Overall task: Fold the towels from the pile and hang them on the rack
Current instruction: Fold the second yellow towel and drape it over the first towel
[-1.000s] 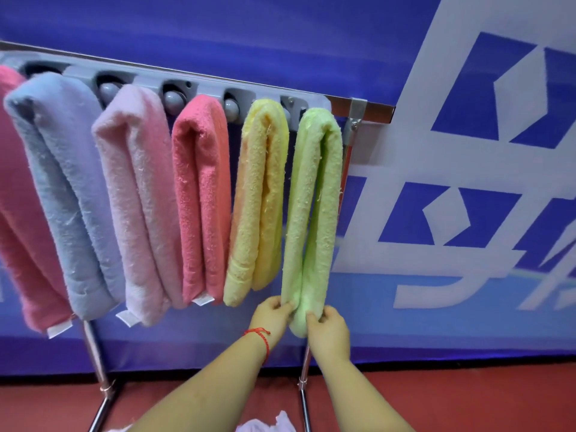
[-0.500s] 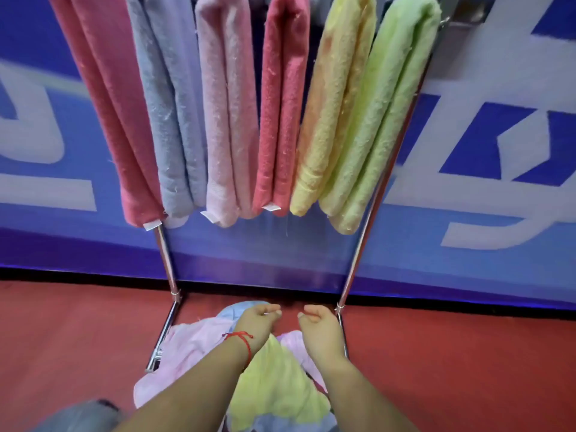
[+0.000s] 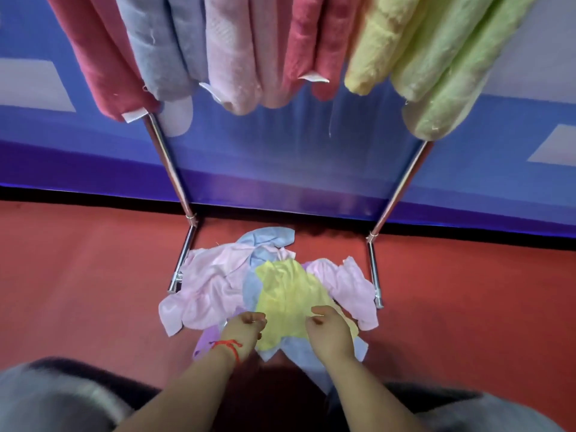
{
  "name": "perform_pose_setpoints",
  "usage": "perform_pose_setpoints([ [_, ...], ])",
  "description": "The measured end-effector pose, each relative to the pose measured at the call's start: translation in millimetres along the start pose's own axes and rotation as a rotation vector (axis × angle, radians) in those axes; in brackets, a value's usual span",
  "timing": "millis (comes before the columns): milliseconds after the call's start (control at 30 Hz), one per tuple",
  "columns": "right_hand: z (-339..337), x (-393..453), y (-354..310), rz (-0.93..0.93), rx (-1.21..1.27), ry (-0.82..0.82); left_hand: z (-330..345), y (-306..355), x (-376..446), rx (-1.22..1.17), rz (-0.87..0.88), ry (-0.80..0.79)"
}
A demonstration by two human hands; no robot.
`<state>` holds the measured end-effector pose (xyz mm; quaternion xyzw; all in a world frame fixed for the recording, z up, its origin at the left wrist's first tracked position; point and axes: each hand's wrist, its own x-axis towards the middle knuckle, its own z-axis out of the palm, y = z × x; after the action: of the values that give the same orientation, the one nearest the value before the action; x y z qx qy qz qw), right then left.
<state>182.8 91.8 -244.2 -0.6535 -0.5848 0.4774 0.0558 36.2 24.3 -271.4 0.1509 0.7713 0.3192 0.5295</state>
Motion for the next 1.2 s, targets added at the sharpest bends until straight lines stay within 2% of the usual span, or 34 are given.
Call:
perform_pose_setpoints([
  [333,33,69,34,0.138,-0.074,-0.061,29,-25,70,0.185,-0.102,0.016],
  [533,43,114,57,0.180,-0.152,-0.118,47,-33,111,0.397,-0.116,-0.046],
  [667,51,136,73,0.268,-0.130,-0.130,61,-39,130,0.430,-0.123,-0.091],
  [800,60,153,84,0.311,-0.114,-0.151,70,-50,152,0.428,-0.150,-0.026],
  [933,72,166,88,0.302,-0.086,-0.153,72,-60,168,0.325,-0.143,0.069],
  [1200,89,178,101,0.335,0.128,-0.150,68,-79,188,0.159,-0.224,0.056],
])
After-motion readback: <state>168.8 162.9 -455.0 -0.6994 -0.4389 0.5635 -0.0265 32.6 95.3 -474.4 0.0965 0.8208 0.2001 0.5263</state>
